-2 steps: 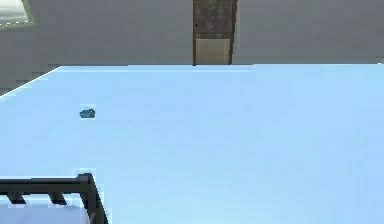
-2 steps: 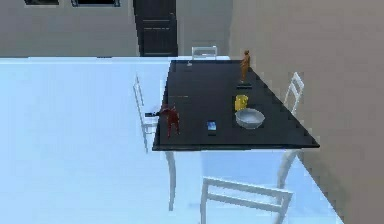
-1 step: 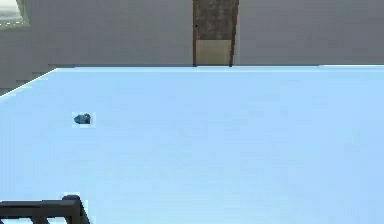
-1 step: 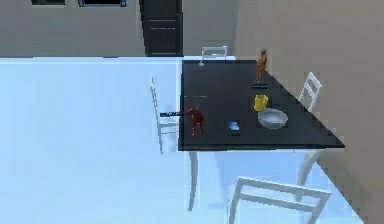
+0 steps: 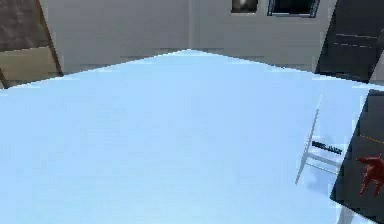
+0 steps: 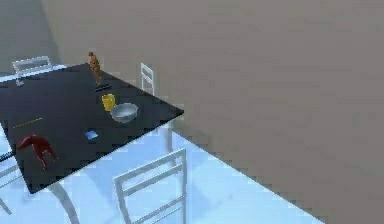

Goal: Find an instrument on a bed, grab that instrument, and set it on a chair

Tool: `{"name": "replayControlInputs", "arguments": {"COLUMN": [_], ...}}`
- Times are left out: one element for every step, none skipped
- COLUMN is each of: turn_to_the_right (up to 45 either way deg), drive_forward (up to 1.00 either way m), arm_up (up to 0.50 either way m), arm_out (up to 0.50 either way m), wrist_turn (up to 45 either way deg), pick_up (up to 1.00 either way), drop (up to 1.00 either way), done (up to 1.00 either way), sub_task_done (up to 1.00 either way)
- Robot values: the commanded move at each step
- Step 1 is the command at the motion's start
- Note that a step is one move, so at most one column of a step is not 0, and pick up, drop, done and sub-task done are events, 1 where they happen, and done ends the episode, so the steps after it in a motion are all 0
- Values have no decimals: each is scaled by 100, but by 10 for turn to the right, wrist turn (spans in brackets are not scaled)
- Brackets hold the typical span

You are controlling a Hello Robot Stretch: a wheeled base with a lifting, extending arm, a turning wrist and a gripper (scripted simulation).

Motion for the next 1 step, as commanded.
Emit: {"name": "replayControlInputs", "arguments": {"turn_to_the_right": [450], "drive_forward": [0], "arm_up": [0], "arm_out": [0], "wrist_turn": [0], "pick_up": [0], "drop": [0], "done": [0], "sub_task_done": [0]}}
